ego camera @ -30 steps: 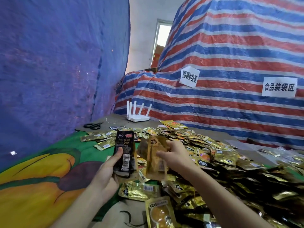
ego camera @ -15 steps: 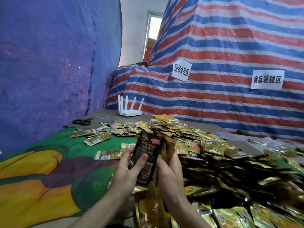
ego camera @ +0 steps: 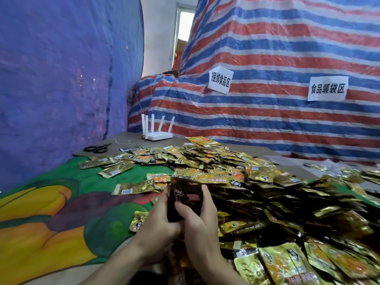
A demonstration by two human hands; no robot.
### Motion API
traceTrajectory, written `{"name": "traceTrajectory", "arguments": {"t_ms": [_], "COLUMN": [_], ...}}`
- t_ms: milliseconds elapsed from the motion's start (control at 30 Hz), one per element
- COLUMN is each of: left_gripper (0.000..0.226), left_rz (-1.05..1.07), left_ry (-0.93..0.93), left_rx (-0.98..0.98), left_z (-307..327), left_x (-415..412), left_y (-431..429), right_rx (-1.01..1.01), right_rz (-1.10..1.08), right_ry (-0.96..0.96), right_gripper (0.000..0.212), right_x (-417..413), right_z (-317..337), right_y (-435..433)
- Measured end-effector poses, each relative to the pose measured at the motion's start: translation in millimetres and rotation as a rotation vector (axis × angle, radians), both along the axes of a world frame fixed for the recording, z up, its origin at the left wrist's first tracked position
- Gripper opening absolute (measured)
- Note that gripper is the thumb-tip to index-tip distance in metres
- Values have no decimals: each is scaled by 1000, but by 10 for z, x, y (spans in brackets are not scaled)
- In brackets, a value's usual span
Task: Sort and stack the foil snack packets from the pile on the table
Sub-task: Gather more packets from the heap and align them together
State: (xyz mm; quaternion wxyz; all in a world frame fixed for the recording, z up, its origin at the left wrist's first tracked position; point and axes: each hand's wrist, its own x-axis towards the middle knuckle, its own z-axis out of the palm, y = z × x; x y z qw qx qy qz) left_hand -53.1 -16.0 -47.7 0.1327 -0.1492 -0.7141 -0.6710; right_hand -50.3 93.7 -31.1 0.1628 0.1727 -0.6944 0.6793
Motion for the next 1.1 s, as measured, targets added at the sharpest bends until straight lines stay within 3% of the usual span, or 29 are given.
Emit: {"name": "traceTrajectory", "arguments": {"t_ms": [167, 400, 567, 800, 867, 933, 1033, 1100], "left_gripper": [71, 56, 52, 49, 44, 33, 33, 42], "left_rz": [-168, -27, -217, -306, -328, -331, -337, -313], "left_ry": [-150, 137, 138, 19, -41, -70, -114, -163], "left_rx": [-19, -30, -98, -70, 2, 58, 71, 86], "left_z": [-116, 228, 413, 619, 638, 598, 429, 319], "left_x": [-28, 17, 145, 170, 176, 186, 200, 183], "left_y": [-28, -68, 149, 749, 888, 992, 1040, 997], "right_rx": [94, -10, 172, 116, 298, 617, 1043, 1234], "right_rz": [-30, 133, 6, -152, -368, -608, -878, -933], "right_ry": [-28, 26, 114, -57, -41, -73, -265, -421], "right_gripper": [24, 23, 7, 38, 37, 27, 14, 2], "right_x": [39, 77, 161, 312, 311, 295, 276, 300], "right_z": [-28, 251, 376, 484, 531, 559, 517, 424], "right_y": [14, 154, 420, 1275, 1704, 2186, 2937, 3350]}}
